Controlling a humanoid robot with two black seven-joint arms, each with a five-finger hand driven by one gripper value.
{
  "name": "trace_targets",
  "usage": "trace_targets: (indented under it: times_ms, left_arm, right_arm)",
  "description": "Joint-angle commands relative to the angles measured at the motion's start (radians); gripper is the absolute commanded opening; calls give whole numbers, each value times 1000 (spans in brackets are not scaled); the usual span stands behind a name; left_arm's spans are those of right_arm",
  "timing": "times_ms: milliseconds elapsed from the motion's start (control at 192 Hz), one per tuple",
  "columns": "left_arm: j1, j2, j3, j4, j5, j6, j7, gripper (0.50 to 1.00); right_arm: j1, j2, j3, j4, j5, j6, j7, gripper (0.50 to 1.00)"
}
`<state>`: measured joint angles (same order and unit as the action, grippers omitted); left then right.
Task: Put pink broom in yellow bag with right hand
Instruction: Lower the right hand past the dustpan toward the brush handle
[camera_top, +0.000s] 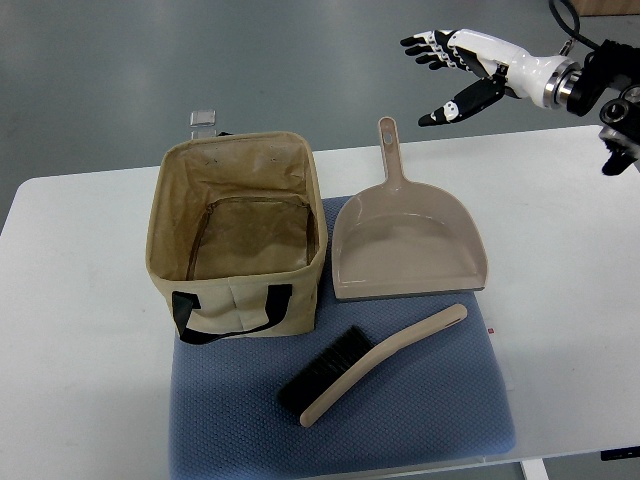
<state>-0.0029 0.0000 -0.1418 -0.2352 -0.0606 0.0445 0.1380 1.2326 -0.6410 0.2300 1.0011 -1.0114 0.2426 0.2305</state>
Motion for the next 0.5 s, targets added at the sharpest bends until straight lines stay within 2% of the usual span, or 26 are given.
trace_targets:
  times_ms: [0, 31, 99, 209, 329, 496]
  left_arm:
    - [-6, 0, 2, -1, 1, 0, 0, 1000]
    - [-9, 0, 2, -1, 1, 0, 0, 1000]
    - [-11, 0, 1, -1, 1, 0, 0, 1000]
    - [-11, 0, -1, -3, 1, 0, 0, 1000]
    - [-11, 0, 1, -3, -1, 0, 0, 1000]
    - [-11, 0, 2, 4, -1, 0, 0, 1000]
  right_arm:
    - [182, -109, -218, 123, -47, 96, 1, 932]
    - [208, -128, -244, 160, -49, 124, 0, 932]
    - [265, -193, -313, 310, -49, 184, -2, 932]
    - [286, -238, -362, 465, -39, 198, -5, 932]
    - [275, -252, -371, 537, 11, 198, -5, 932]
    - [214, -247, -382, 571, 28, 167, 3, 932]
